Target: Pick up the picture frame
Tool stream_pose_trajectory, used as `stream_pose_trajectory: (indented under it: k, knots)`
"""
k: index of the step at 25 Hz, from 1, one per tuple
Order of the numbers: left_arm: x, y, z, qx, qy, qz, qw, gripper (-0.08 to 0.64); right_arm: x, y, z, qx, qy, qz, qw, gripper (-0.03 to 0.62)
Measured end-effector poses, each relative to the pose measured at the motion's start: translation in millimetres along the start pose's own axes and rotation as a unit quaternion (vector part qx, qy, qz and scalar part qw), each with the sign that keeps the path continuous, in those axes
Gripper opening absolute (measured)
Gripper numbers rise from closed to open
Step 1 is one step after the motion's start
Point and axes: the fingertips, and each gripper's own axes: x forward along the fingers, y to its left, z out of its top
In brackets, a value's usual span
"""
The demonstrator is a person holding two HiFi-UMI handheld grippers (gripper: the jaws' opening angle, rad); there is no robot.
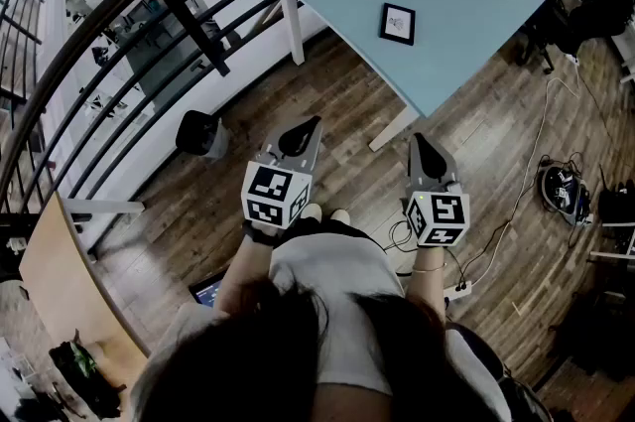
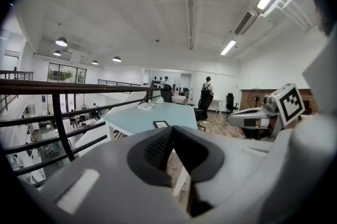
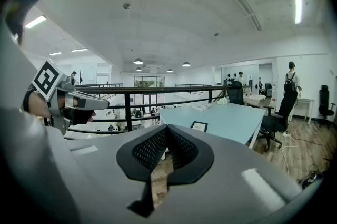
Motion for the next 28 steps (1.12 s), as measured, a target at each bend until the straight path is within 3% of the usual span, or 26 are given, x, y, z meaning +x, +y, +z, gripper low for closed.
stream_pose_trajectory:
  k: [14, 18, 28]
  knots:
    - [13.9, 7.0, -4.5, -0.026, -0.006, 0.025, 0.9993, 0.058, 10.4, -11.5, 2.8, 0.008, -0.018, 0.023, 1.000, 0.003]
    - [30.3, 30.9, -7.3, -0.028, 0.001, 0.030, 0.9991, 0.060, 42.5, -14.0, 0.2, 0.016, -0.006, 0.029, 0.999, 0.005]
    - [123.8, 123.6, 24.2, -0.031, 0.018, 0.000, 0.9994, 0.060, 168.3, -34.6, 32.8, 0.032, -0.001, 0.022, 0.999, 0.006]
